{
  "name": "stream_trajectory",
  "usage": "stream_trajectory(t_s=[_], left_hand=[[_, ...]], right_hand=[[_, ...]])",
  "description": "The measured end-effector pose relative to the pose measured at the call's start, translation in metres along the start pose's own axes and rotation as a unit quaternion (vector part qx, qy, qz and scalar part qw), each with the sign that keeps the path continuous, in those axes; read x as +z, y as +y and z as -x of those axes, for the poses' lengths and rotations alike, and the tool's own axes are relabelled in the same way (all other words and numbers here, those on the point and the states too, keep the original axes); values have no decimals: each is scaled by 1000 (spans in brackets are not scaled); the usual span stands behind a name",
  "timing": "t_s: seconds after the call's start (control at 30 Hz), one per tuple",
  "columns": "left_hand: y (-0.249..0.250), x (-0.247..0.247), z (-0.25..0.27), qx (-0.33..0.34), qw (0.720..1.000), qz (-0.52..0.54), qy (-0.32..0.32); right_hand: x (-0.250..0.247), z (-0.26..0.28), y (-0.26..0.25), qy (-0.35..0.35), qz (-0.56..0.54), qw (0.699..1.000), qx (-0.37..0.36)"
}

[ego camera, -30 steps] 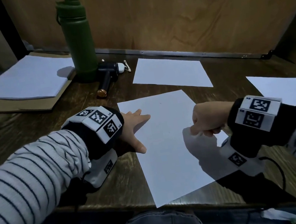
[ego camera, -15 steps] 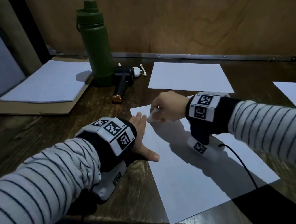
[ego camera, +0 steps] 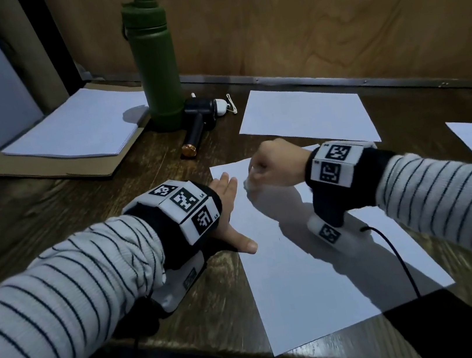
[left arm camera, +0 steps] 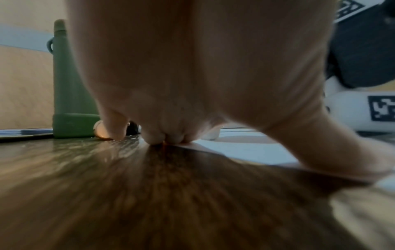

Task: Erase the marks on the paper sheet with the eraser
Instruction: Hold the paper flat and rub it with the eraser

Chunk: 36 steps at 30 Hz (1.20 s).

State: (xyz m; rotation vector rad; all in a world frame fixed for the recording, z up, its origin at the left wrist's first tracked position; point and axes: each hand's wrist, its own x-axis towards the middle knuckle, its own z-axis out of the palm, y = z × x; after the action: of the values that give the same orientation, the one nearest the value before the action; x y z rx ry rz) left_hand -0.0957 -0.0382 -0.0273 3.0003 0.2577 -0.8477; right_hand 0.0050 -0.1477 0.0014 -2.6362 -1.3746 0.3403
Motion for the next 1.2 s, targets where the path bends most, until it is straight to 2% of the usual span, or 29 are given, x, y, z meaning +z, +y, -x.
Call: stream_trajectory(t_s=[0.07,0.17,0.23,0.3,0.4,0.47,0.53,0.6,0.67,0.77,0.87,0.93,1.07,1.13,1.2], left_hand=[[0,-1,0,1,1000,-2,1],[1,2,-2,3,1000,-10,-2],[-1,4,-4,3,1000,-14,3],[-2,5,-6,7,1000,-13,9],[-5,6,-9,12,1000,-18,7],[-6,8,-11,12,1000,-19,5],[-6,9,-12,12,1000,-15,9],[-4,9,-11,13,1000,-12,7],[-4,7,-10,10,1000,-14,9],[-5,6,-11,16,1000,-16,18],[-6,8,-11,21,999,-14,19],[-5,7,-9,17,1000,-14,20],[-2,6,-7,11,1000,-7,10],[-3,5,-8,10,1000,-10,8],[-4,5,-8,10,1000,-21,6]], right_hand=[[2,9,-3,-17,13,1000,-20],[4,34,-8,-123,23,989,-81],[1,37,-9,-166,17,983,-80],[-2,24,-8,-148,20,987,-57],[-2,7,-10,-51,31,997,-43],[3,13,-11,-19,29,998,-46],[8,30,-12,-53,28,995,-78],[9,49,-15,-127,19,985,-114],[4,51,-18,-160,22,980,-117],[1,25,-17,-93,48,990,-90],[4,11,-18,-22,22,998,-53],[6,23,-17,-38,24,996,-71],[6,57,-12,-184,-11,976,-112],[4,51,-7,-174,-20,980,-94],[2,33,-5,-120,-3,990,-73]])
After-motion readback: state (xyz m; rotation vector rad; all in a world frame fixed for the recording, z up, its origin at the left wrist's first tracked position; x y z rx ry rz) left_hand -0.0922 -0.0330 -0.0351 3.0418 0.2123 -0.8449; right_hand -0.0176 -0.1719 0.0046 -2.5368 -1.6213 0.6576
